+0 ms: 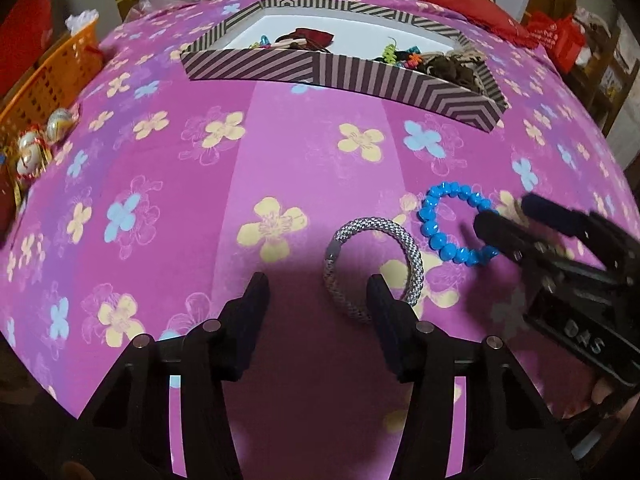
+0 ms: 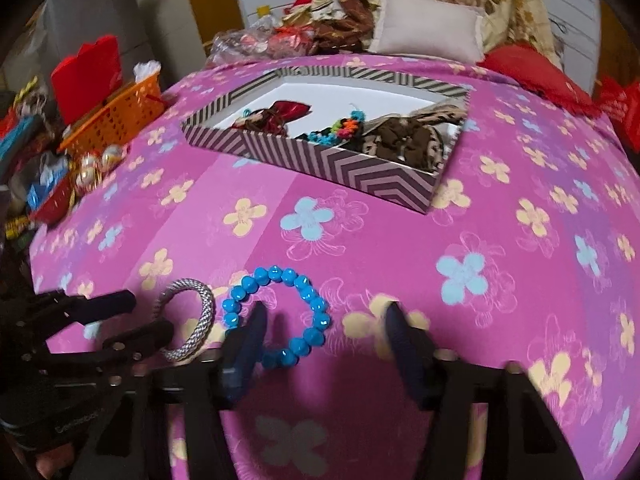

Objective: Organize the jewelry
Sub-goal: 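Grasp the silver rope bangle with the left tool while the right tool grasps the blue bead bracelet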

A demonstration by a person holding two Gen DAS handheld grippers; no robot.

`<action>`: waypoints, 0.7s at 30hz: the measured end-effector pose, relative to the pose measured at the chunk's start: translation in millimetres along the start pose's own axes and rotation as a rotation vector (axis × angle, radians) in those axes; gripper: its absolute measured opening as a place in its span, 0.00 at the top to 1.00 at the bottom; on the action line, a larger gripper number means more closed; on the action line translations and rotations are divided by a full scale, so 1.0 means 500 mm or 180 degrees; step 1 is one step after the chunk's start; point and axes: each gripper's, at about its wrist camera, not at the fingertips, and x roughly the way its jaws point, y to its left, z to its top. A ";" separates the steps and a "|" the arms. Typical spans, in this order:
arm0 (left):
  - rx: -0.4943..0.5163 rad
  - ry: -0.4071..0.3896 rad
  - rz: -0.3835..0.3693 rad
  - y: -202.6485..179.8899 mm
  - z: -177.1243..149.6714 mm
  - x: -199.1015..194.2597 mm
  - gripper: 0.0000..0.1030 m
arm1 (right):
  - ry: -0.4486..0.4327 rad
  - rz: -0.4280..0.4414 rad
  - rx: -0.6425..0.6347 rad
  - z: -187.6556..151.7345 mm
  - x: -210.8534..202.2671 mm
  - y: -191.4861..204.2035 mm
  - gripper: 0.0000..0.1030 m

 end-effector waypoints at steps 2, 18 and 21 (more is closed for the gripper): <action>0.0048 -0.0006 -0.0027 0.002 0.003 0.000 0.67 | -0.0015 -0.0080 -0.0090 0.002 0.009 0.004 0.60; -0.0027 -0.0055 -0.0500 0.048 0.004 -0.022 0.95 | -0.0305 -0.0213 -0.0353 0.007 -0.047 0.036 0.92; -0.0032 -0.0145 -0.0521 0.056 0.007 -0.046 0.95 | -0.0392 -0.0207 -0.0363 0.020 -0.076 0.042 0.92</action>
